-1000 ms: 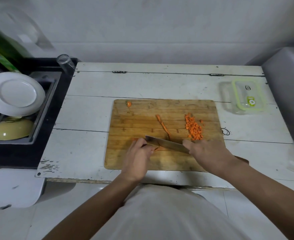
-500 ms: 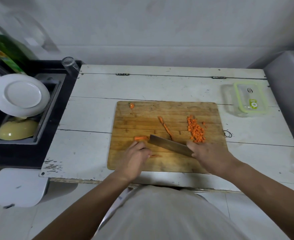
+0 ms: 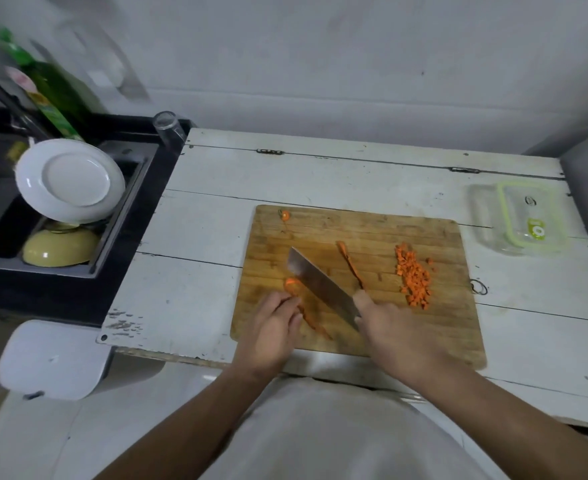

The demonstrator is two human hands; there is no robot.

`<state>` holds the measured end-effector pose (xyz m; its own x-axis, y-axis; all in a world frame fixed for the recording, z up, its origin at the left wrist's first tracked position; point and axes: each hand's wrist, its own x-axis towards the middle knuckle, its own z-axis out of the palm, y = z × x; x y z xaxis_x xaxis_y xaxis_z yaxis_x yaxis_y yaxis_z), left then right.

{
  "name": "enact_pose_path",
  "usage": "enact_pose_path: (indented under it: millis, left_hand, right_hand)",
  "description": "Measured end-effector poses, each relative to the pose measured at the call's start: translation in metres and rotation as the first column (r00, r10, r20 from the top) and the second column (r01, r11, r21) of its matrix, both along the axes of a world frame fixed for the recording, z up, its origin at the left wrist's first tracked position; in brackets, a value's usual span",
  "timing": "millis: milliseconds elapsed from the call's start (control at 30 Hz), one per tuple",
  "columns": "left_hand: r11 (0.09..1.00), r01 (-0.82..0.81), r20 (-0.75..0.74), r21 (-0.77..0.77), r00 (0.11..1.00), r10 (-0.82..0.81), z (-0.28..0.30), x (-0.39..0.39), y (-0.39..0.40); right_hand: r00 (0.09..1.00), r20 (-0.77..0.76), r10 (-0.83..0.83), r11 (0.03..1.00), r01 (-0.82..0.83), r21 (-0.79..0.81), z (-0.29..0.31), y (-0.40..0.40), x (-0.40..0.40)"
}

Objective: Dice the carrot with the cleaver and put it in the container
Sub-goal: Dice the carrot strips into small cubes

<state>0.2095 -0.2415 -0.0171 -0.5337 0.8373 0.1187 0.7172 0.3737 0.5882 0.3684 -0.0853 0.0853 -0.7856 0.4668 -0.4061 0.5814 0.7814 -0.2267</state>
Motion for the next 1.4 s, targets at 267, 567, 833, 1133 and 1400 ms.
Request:
enact_pose_path:
  millis: [267, 567, 833, 1133, 1400]
  left_hand:
    - [0.996, 0.026, -0.108, -0.08, 0.994, -0.035, -0.003, -0.004, 0.003]
    - [0.996, 0.041, -0.163, -0.082, 0.985, -0.054, 0.001, -0.008, 0.004]
    - [0.941, -0.162, -0.068, -0.297, 0.987, 0.148, 0.013, -0.027, 0.014]
    - [0.971, 0.114, -0.065, -0.21, 0.989, -0.13, 0.033, -0.071, 0.047]
    - [0.762, 0.482, -0.096, -0.433, 0.816, -0.57, 0.034, -0.106, 0.109]
  right_hand:
    - [0.988, 0.0, 0.155, 0.973, -0.153, 0.176, -0.022, 0.0, -0.024]
    - [0.991, 0.047, 0.122, 0.982, -0.128, 0.143, -0.015, -0.016, -0.059]
    - [0.961, -0.127, -0.244, 0.937, 0.201, -0.284, -0.022, 0.021, -0.043]
    - [0.689, -0.238, -0.685, 0.695, 0.521, -0.494, -0.012, 0.062, 0.003]
    - [0.583, -0.254, -0.772, 0.62, 0.601, -0.505, -0.008, 0.061, 0.033]
